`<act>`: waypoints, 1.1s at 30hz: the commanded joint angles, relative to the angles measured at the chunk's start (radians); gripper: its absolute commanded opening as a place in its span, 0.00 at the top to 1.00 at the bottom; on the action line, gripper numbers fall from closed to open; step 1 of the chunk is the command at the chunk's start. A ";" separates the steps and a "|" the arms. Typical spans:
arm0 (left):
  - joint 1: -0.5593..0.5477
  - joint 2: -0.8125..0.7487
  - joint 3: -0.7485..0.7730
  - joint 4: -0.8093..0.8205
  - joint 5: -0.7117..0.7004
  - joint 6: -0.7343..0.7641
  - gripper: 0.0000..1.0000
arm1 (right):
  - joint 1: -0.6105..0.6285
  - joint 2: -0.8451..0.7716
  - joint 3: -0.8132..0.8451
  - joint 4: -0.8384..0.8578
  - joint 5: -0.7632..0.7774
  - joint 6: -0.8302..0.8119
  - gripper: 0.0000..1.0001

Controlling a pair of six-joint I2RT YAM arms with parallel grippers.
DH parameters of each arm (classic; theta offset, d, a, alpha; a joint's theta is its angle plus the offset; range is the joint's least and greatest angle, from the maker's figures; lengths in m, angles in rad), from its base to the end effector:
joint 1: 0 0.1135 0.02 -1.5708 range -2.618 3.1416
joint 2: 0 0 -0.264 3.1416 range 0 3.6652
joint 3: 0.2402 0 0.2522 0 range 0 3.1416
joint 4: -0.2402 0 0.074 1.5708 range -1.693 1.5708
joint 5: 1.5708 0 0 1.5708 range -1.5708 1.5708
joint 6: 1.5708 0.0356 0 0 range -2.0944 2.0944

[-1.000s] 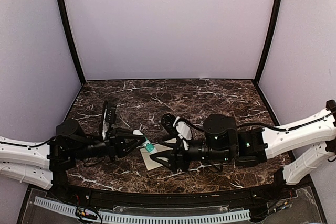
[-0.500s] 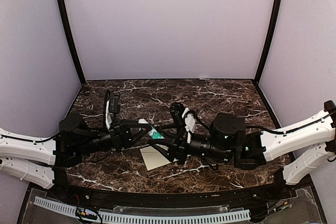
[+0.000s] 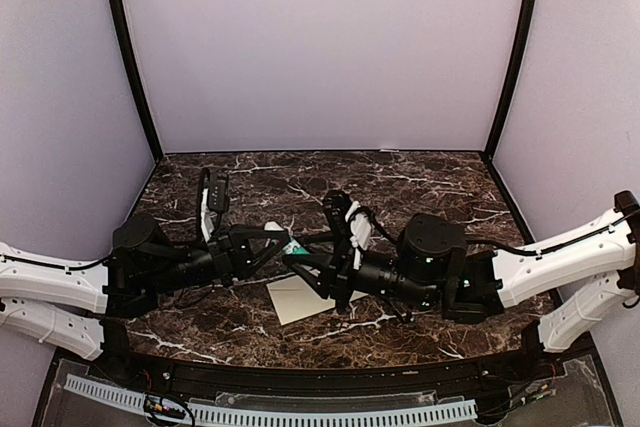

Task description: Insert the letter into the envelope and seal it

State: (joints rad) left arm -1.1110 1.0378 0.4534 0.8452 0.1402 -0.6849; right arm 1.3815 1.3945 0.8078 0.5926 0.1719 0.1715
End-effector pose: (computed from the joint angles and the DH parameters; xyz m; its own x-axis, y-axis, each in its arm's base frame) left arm 0.0971 -0.2073 0.2839 -0.5106 -0.3804 -0.7711 0.8060 0.1004 -0.5833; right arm 0.0662 0.3131 0.2884 -0.1586 0.0660 -0.9851 -0.9219 0.3472 0.1717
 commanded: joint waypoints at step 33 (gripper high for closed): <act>-0.004 -0.024 0.035 -0.087 -0.059 0.015 0.73 | -0.012 0.016 0.024 -0.012 0.141 0.026 1.00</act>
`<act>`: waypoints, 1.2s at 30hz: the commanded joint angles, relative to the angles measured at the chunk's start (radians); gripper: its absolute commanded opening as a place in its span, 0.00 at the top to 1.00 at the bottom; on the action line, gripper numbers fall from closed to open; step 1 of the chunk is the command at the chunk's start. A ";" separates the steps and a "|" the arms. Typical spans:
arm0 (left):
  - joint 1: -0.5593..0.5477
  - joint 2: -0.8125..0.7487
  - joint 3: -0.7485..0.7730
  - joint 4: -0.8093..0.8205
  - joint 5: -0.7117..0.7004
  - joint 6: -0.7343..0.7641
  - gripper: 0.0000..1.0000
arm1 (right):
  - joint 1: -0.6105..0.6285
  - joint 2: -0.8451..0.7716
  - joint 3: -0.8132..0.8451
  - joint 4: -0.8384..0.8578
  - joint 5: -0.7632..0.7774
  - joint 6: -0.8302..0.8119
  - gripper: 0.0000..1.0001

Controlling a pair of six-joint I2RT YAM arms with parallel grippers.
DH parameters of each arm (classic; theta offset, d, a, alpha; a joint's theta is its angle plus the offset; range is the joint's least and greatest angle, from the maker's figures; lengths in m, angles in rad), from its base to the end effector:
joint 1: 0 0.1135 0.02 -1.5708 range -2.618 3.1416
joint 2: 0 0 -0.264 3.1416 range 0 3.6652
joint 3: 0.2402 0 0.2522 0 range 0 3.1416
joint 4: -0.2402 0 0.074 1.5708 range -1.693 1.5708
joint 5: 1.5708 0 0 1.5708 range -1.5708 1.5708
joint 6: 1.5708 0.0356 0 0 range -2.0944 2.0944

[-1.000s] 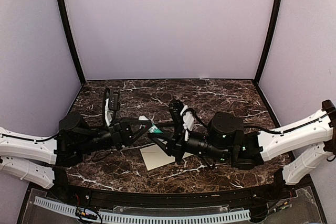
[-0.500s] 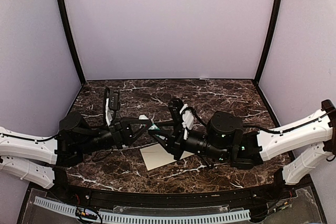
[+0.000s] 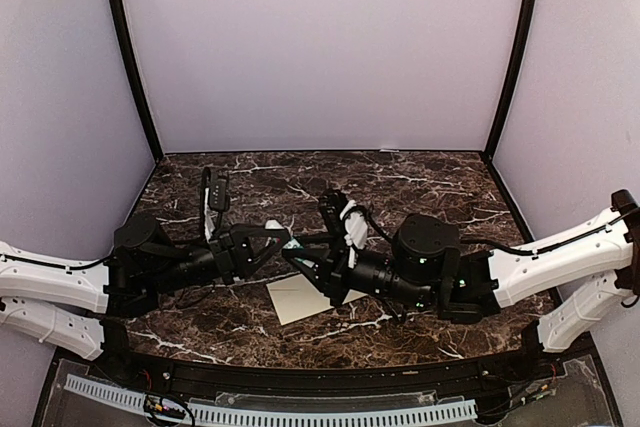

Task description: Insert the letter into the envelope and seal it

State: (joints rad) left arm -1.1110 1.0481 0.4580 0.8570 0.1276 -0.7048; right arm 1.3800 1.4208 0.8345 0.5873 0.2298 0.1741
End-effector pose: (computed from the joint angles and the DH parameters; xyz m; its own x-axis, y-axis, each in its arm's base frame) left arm 0.0983 -0.2086 0.2846 -0.5220 -0.3939 -0.7565 0.7944 0.0984 -0.5994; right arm 0.0699 0.3190 0.2891 -0.1579 0.0717 -0.9848 -0.8991 0.4020 0.1735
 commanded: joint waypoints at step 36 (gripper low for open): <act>0.193 0.154 0.114 -1.111 -0.490 0.017 0.48 | -0.097 -0.174 -0.497 0.155 0.339 -0.145 1.00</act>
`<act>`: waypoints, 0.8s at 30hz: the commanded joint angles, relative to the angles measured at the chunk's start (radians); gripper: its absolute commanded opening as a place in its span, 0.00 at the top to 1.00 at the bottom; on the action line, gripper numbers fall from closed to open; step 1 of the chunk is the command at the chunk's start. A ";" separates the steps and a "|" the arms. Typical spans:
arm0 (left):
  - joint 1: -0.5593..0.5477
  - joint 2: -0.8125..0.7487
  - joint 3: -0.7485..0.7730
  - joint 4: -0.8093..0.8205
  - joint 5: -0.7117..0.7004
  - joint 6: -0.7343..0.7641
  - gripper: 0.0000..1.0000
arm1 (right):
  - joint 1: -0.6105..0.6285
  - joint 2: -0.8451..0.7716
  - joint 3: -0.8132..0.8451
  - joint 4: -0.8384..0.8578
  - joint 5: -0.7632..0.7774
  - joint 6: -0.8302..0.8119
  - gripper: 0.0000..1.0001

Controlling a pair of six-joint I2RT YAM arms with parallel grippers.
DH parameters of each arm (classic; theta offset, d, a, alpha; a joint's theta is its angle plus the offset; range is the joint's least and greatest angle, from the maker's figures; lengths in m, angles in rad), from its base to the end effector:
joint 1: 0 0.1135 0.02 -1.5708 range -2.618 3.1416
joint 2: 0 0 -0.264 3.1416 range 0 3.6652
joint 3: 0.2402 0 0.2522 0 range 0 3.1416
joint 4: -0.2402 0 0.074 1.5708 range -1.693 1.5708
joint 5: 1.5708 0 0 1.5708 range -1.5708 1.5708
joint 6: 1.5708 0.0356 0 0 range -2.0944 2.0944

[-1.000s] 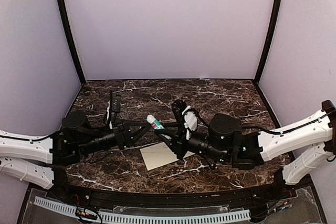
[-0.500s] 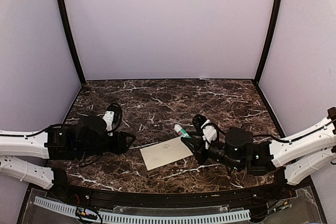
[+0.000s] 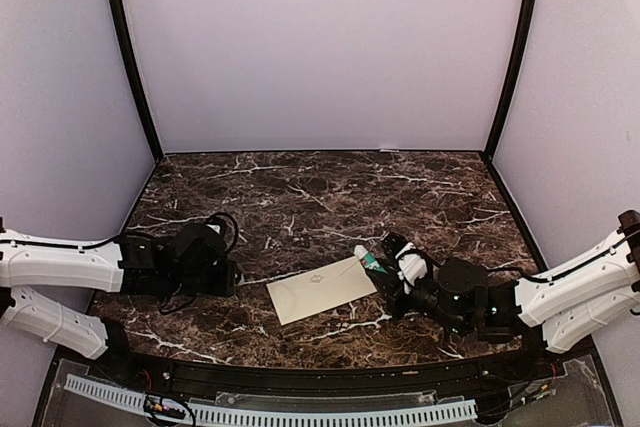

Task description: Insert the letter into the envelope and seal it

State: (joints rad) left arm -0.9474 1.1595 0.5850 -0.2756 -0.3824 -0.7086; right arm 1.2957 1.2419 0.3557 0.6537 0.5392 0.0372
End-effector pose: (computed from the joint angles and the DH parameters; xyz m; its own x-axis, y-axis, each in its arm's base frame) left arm 0.1412 -0.1736 0.1923 -0.7297 -0.0194 -0.6835 0.1773 0.9600 -0.2166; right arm 0.0822 0.2239 0.1874 -0.0882 -0.1950 -0.9768 -0.6873 0.7217 -0.0820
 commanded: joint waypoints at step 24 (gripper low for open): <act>0.062 0.293 0.072 0.110 -0.015 0.066 0.62 | -0.037 0.002 -0.043 0.113 0.007 -0.003 1.00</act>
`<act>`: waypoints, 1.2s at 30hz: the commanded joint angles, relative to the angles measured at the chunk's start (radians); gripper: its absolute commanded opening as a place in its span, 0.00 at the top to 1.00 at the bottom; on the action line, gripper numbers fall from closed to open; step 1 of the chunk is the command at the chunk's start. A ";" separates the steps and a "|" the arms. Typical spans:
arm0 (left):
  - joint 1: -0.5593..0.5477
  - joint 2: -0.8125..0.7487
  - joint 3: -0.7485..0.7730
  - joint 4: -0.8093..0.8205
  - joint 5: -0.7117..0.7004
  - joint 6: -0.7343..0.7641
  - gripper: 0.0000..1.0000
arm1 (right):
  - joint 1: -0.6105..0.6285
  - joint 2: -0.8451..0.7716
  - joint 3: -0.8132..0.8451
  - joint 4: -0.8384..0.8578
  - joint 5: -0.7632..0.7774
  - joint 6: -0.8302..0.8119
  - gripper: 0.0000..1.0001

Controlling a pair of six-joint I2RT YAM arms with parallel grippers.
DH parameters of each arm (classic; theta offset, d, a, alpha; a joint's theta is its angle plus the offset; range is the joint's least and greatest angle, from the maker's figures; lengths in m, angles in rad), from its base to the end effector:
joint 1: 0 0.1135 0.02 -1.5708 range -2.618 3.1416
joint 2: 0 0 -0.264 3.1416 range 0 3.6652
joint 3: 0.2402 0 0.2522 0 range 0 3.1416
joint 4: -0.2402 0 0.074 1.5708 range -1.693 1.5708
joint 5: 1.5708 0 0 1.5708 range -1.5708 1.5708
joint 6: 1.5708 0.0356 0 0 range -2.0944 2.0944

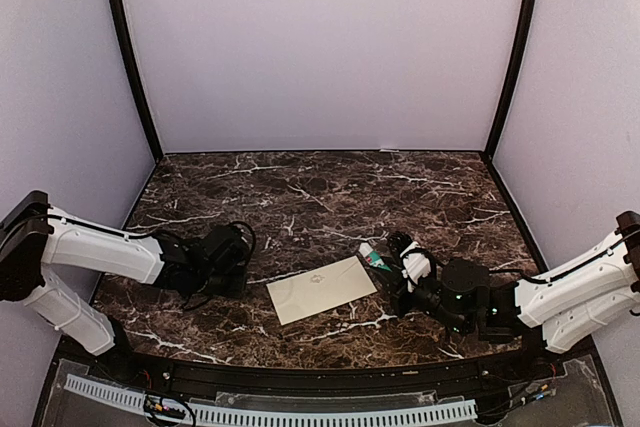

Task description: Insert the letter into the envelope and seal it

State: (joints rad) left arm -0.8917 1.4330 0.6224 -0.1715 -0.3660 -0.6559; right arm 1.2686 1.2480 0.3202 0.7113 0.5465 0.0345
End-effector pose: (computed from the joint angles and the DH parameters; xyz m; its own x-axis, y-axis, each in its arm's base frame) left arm 0.1704 -0.1909 0.1496 -0.7810 0.0609 -0.6216 0.1584 0.9820 -0.1028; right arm 0.0870 0.2171 0.1814 -0.0868 -0.1795 -0.9799 -0.6620 0.7455 -0.0779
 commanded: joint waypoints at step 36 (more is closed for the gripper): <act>0.007 -0.009 0.065 0.035 0.002 0.060 0.85 | -0.028 0.013 0.021 0.031 -0.048 0.004 1.00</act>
State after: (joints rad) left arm -0.8898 1.4887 0.6544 -0.1455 -0.4011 -0.6304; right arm 1.2488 1.2652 0.3202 0.7097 0.5194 0.0353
